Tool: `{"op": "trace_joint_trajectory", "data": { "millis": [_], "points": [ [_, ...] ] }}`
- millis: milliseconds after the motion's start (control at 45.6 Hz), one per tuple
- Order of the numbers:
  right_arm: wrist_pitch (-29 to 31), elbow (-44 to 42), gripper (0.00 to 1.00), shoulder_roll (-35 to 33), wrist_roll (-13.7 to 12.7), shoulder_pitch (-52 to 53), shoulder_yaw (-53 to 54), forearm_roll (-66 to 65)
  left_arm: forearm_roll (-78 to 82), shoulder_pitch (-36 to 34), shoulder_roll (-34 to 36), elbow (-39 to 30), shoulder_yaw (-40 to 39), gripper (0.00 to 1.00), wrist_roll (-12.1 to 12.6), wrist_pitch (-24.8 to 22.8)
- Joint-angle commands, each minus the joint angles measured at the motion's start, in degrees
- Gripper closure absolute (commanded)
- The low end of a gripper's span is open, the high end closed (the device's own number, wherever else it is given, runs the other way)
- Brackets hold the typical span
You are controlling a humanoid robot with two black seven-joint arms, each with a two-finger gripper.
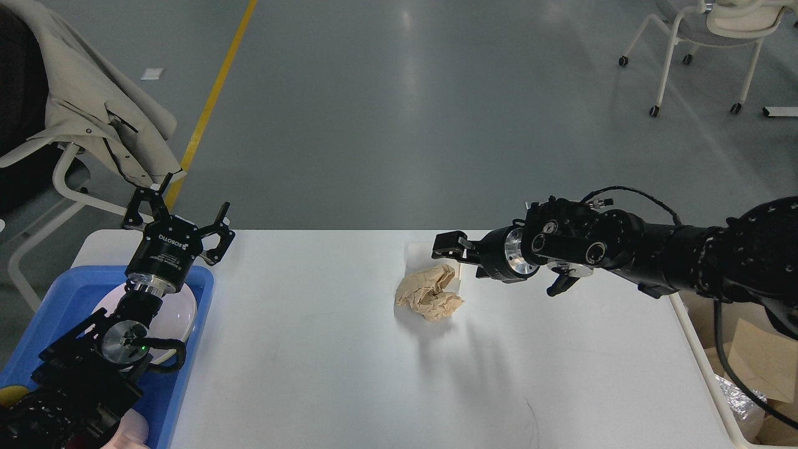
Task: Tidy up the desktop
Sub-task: 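Reach the right gripper to the other crumpled brown paper and grasp it, then drag the crumpled paper toward the bin and lift it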
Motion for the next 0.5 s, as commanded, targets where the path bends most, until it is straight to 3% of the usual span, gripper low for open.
{"op": "trace_joint_trajectory", "data": {
  "millis": [0,153,482],
  "points": [
    [-1.3,-4.4,0.00,4.3,-1.3,-3.1,1.0,-0.1,0.0,0.0,0.0,0.0,0.0,0.00,0.0,0.0],
    [-2.0,-10.4,0.00,8.0,-4.0,-6.4,1.0,-0.5,0.0,0.0,0.0,0.0,0.0,0.00,0.0,0.0],
    [-4.1,-12.5,0.00,9.6,-4.2,-9.9,1.1,-1.0,0.0,0.0,0.1,0.0,0.0,0.00,0.0,0.0]
  ]
}}
